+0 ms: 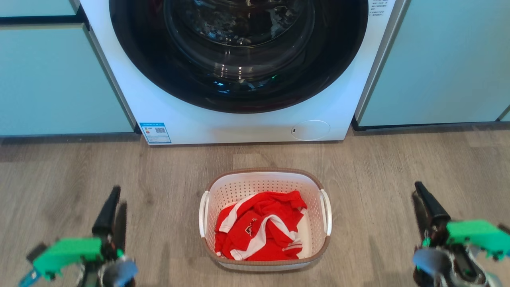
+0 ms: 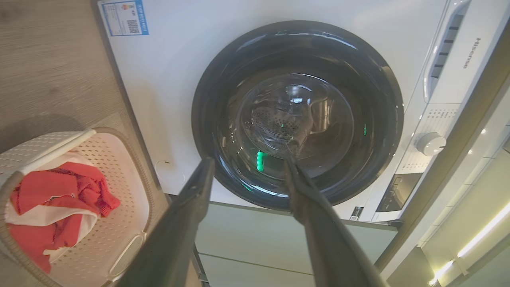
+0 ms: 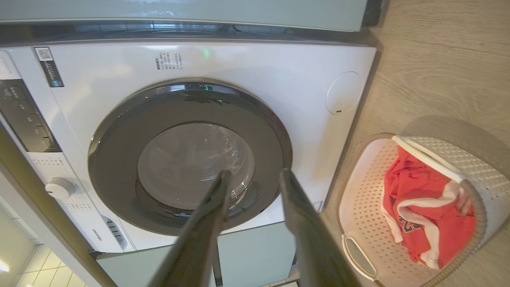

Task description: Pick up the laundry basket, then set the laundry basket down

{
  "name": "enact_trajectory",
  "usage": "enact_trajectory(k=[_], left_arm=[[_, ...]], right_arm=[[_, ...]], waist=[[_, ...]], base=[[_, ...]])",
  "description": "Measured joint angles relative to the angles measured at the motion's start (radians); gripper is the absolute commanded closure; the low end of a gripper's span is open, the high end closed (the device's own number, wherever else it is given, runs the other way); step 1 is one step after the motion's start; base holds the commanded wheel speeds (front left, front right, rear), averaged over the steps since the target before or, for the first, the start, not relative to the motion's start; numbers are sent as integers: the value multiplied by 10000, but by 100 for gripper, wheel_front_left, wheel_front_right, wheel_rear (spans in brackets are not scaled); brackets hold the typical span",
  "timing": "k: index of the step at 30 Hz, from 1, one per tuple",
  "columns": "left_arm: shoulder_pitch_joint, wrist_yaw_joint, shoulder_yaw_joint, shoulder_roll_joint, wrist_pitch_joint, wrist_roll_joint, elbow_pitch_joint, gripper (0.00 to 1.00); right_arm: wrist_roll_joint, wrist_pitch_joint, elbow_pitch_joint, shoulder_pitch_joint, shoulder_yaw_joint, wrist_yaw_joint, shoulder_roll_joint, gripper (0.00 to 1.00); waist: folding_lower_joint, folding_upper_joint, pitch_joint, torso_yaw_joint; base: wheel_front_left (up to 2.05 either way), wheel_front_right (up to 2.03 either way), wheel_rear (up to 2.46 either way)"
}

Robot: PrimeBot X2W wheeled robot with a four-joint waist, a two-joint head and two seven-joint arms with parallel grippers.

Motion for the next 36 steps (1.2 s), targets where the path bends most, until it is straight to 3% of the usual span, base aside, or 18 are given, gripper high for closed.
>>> enact_trajectory(k=[19,36], left_arm=[[336,2,-360,-19,-378,430,63,0],[-163,2,-966,380,-986,2727,-284,0]], right_arm=[[-525,-378,54,341,205,0,-10,0],[-3542,-984,-297,5,522,0,-322,0]], waist=[[0,0,-1,-6],[0,0,-6,1]], base=[[0,0,0],[0,0,0]])
